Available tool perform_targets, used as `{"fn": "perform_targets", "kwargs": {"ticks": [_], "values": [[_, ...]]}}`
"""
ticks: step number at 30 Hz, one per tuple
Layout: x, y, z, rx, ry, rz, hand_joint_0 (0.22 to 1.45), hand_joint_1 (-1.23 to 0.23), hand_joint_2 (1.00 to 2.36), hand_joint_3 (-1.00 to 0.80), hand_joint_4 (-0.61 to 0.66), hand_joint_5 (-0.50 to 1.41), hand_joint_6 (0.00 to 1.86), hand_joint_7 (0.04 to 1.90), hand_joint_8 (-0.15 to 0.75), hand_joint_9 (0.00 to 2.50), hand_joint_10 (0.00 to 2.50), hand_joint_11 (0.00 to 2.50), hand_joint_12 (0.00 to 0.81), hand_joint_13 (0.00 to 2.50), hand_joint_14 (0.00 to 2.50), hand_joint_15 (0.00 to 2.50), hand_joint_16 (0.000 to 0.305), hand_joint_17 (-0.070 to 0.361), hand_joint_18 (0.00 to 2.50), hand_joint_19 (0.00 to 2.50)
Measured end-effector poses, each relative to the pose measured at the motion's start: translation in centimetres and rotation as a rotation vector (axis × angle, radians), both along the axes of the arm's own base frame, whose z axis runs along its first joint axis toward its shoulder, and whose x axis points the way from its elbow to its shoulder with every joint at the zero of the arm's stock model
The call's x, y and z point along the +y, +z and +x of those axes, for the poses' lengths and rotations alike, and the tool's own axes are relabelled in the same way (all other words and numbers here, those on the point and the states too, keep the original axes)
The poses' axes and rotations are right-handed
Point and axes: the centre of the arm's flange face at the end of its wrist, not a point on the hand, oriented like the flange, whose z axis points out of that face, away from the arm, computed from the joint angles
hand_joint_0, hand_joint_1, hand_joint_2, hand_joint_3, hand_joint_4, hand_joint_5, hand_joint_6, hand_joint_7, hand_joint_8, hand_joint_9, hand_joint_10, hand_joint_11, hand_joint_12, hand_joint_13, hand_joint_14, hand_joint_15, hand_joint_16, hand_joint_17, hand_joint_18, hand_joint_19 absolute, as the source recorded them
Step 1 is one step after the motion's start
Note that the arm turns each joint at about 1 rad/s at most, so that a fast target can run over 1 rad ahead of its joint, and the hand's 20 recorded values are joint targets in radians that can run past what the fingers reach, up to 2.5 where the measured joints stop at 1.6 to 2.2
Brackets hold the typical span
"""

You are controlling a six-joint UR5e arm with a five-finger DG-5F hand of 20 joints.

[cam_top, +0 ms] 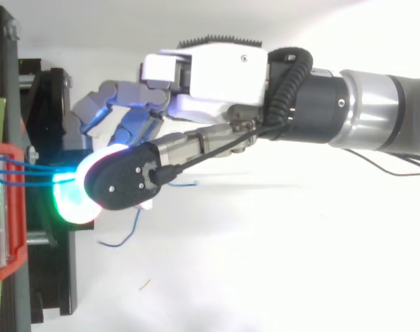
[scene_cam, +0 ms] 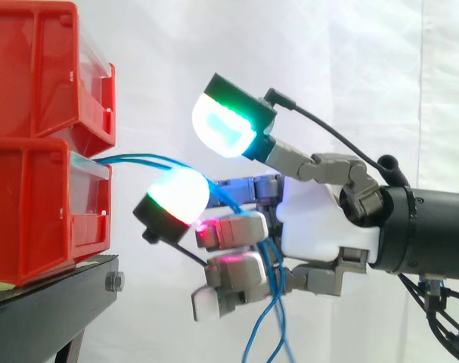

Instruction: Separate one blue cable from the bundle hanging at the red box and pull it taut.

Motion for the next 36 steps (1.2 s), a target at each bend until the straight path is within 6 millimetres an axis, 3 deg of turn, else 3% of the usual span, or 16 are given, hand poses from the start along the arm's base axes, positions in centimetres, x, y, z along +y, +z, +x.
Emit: {"fn": "perform_targets", "kwargs": {"ticks": [8, 25, 36], "values": [[-0.3, -2.6, -1.2, 0.007, -0.012, 0.006, 0.54, -0.34, 1.00, -0.50, 0.18, -0.20, 0.83, 0.90, 0.273, 1.02, 0.13, 1.70, 0.385, 1.13, 0.02, 1.24, 0.048, 0.108, 0.81, 0.68], [-1.8, -2.8, -1.4, 0.001, -0.030, 0.005, 0.49, -0.51, 1.00, -0.50, 0.20, -0.23, 0.83, 0.87, 0.284, 0.99, 0.24, 1.63, 0.406, 1.15, 0.02, 1.23, 0.051, 0.116, 0.84, 0.66], [-2.8, -3.0, -1.7, 0.008, -0.033, 0.002, 0.58, -0.39, 1.00, -0.49, 0.16, -0.23, 0.83, 0.91, 0.253, 1.01, 0.09, 1.75, 0.377, 1.13, 0.02, 1.24, 0.047, 0.106, 0.80, 0.70]]}}
